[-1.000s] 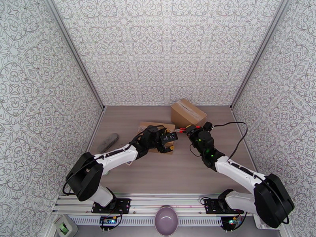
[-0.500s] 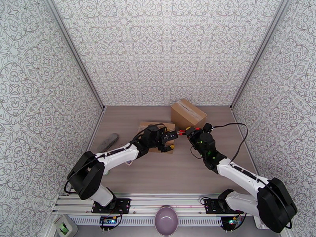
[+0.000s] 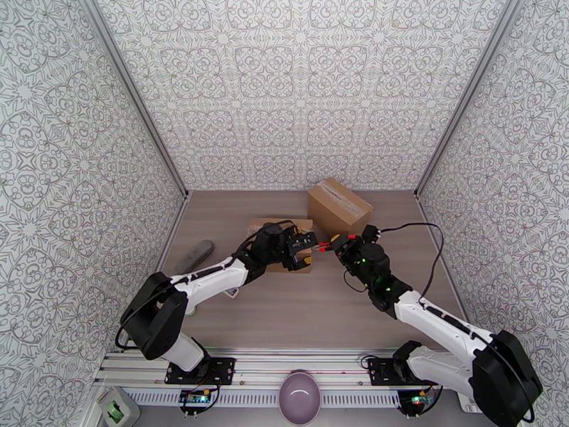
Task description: Unpack the express box
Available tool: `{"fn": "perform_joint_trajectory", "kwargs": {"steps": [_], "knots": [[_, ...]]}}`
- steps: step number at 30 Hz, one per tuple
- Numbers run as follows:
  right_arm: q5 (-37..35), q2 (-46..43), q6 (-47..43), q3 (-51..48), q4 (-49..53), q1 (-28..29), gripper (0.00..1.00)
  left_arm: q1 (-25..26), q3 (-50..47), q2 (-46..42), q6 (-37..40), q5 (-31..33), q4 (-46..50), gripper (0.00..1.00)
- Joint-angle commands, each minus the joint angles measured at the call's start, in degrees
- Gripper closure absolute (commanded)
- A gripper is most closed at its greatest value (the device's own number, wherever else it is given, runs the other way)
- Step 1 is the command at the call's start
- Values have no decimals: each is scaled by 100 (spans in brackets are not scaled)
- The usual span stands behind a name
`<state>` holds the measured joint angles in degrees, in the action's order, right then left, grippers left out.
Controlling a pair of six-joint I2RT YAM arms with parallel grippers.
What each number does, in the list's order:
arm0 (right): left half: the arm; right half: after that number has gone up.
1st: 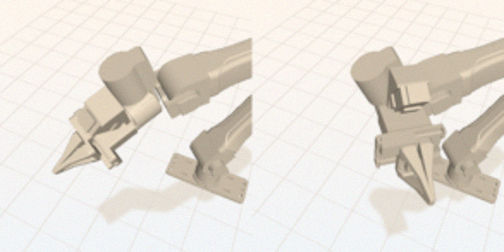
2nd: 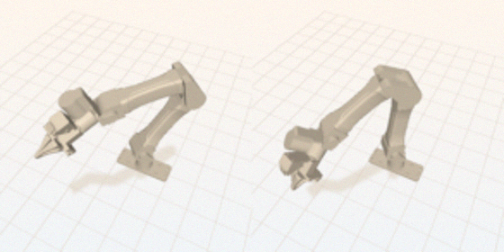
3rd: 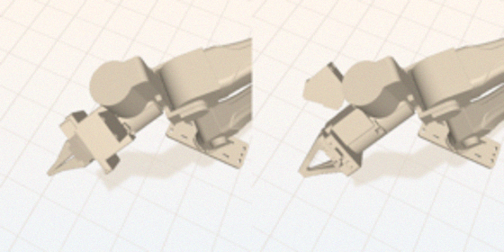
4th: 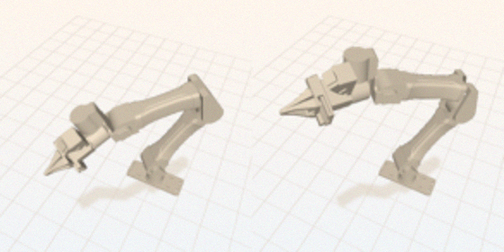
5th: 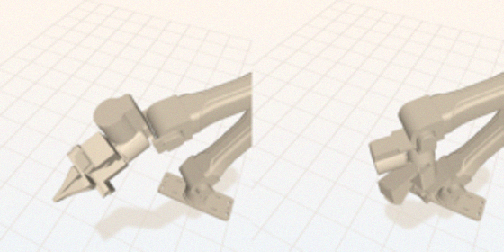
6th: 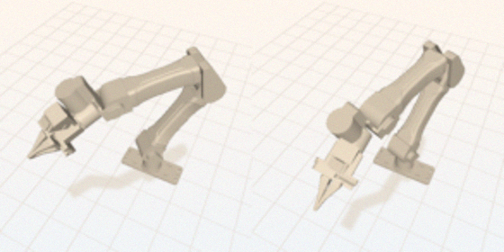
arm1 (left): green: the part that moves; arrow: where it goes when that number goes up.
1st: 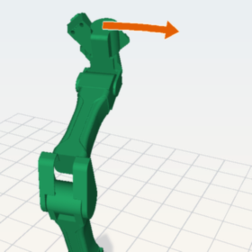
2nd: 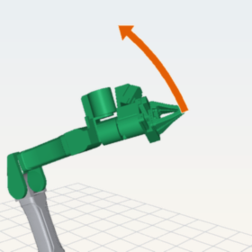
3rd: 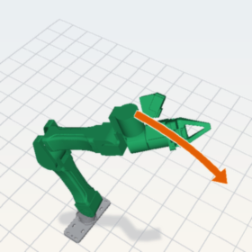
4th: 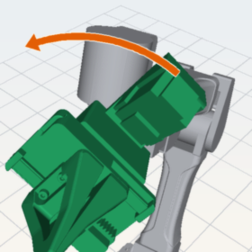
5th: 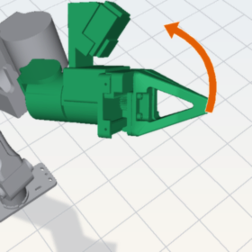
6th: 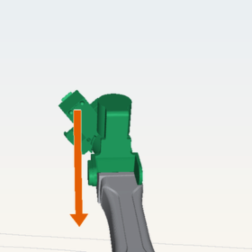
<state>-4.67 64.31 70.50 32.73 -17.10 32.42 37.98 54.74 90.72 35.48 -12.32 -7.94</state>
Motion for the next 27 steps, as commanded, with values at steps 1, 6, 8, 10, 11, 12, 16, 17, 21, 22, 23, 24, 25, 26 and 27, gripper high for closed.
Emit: {"fn": "perform_joint_trajectory", "kwargs": {"steps": [1, 6, 8, 10, 11, 12, 16, 17, 21, 22, 23, 24, 25, 26, 27], "knots": [[442, -136, -193, -197, 648, 80, 100, -199, 19, -185, -130, 382, -480, 11], [370, -182, -166, -236, 568, 76, 100, -185, -155, -309, -52, 45, -518, 11], [256, -291, -183, -233, 572, 48, 100, -192, -297, -440, -27, -155, -505, 12], [108, -456, -343, -154, 694, 8, 100, -208, -422, -577, -13, -560, -440, 12], [31, -561, -465, -86, 819, -26, 100, -222, -476, -651, -15, -685, -392, 12], [-47, -652, -586, -19, 934, -69, 100, -229, -503, -713, -19, -788, -319, 12], [-318, -964, -1176, 316, 1457, -278, 100, -254, -530, -895, -33, -956, -43, 13], [-347, -973, -1340, 453, 1639, -332, 100, -256, -510, -922, -41, -933, -4, 13], [-439, -936, -1997, 903, 2180, -377, 100, -306, -331, -977, -112, -929, 247, 13], [-447, -943, -2071, 961, 2243, -387, 100, -315, -296, -986, -96, -930, 299, 13], [-469, -962, -2129, 1017, 2292, -394, 100, -326, -264, -981, -49, -928, 380, 13], [-482, -974, -2178, 1053, 2348, -417, 100, -343, -238, -974, -16, -940, 466, 13], [-503, -993, -2190, 1071, 2397, -444, 100, -374, -235, -945, 2, -955, 534, 13], [-509, -1027, -2190, 1071, 2421, -499, 100, -404, -244, -925, 2, -969, 578, 13], [-505, -1056, -2163, 1044, 2394, -551, 100, -433, -297, -924, -4, -1021, 594, 13]]}}
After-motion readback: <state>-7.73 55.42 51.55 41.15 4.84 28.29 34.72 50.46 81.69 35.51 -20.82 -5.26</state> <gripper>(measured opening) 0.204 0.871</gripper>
